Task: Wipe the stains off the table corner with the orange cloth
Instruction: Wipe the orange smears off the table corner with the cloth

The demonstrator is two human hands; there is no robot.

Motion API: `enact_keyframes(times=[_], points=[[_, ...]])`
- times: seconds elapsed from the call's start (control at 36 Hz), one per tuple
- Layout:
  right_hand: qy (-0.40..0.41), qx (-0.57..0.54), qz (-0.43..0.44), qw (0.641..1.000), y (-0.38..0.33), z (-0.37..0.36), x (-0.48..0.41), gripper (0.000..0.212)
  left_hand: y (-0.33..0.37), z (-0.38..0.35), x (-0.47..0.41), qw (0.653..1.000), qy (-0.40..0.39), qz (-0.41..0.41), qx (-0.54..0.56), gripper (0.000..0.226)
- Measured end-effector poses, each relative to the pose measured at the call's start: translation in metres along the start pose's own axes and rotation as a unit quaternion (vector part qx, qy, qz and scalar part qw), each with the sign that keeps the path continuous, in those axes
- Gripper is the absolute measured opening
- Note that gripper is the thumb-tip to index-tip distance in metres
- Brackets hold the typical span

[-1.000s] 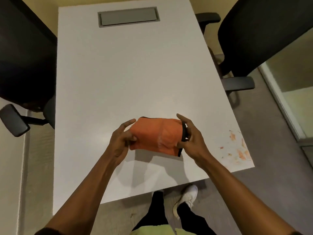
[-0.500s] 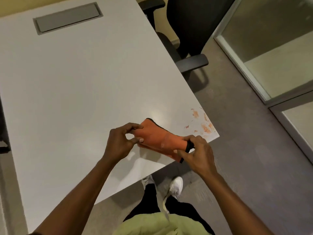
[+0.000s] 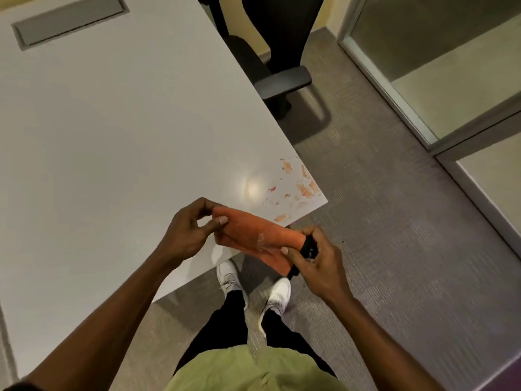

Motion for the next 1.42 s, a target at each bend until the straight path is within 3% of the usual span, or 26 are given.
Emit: enact_keyframes(times=[0.08, 0.17, 0.28, 0.47, 0.58, 0.69, 0.78, 0.92, 1.06, 1.25, 1.42], points=[[-0.011, -0.038, 0.000, 0.999, 0.005, -0.006, 0.004, 0.044, -0.005, -0.005, 0.004, 0.999, 0.023, 0.012, -0.029, 0.013], [-0.002, -0.025, 0.033, 0.999, 0.013, -0.016, 0.004, 0.051, -0.003, -0.014, 0.002, 0.995, 0.029, -0.028, -0.091, 0.025], [0.028, -0.012, 0.048, 0.998, 0.028, -0.034, 0.003, 0.045, -0.001, -0.030, -0.015, 0.980, 0.037, -0.091, -0.173, 0.034], [0.083, 0.029, -0.003, 0.996, 0.070, -0.081, -0.009, 0.037, -0.020, -0.055, -0.084, 0.955, 0.014, -0.140, -0.262, 0.044], [0.069, 0.155, 0.012, 0.985, 0.075, -0.112, -0.010, 0.045, -0.031, -0.058, -0.110, 0.948, -0.020, -0.148, -0.280, 0.055], [0.127, 0.353, 0.111, 0.920, 0.044, -0.123, -0.006, 0.058, -0.044, -0.035, -0.115, 0.942, 0.023, -0.172, -0.286, 0.064], [0.067, 0.350, 0.211, 0.910, 0.023, -0.147, -0.004, 0.070, -0.065, -0.016, -0.113, 0.922, 0.048, -0.204, -0.327, 0.071], [-0.069, 0.403, 0.312, 0.858, 0.040, -0.193, -0.014, 0.065, -0.106, -0.022, -0.096, 0.904, -0.031, -0.221, -0.365, 0.102], [-0.040, 0.432, 0.315, 0.844, 0.040, -0.198, -0.036, 0.063, -0.117, -0.035, -0.083, 0.938, 0.017, -0.181, -0.296, 0.079], [0.022, 0.433, 0.231, 0.871, 0.024, -0.206, -0.075, 0.067, -0.123, -0.044, -0.073, 0.918, 0.062, -0.189, -0.343, 0.070], [0.043, 0.430, 0.211, 0.877, 0.034, -0.210, -0.057, 0.076, -0.124, -0.044, -0.073, 0.913, 0.081, -0.180, -0.357, 0.071]])
Point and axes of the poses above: each hand's wrist, its own x-axis away from the middle knuckle, its own z-axis out of the back of the hand, y = z × x, the point moved 7 cm from there along -x, towards the middle knuckle, and after that the axes turned 11 degrees about y, right-handed, at the moved point
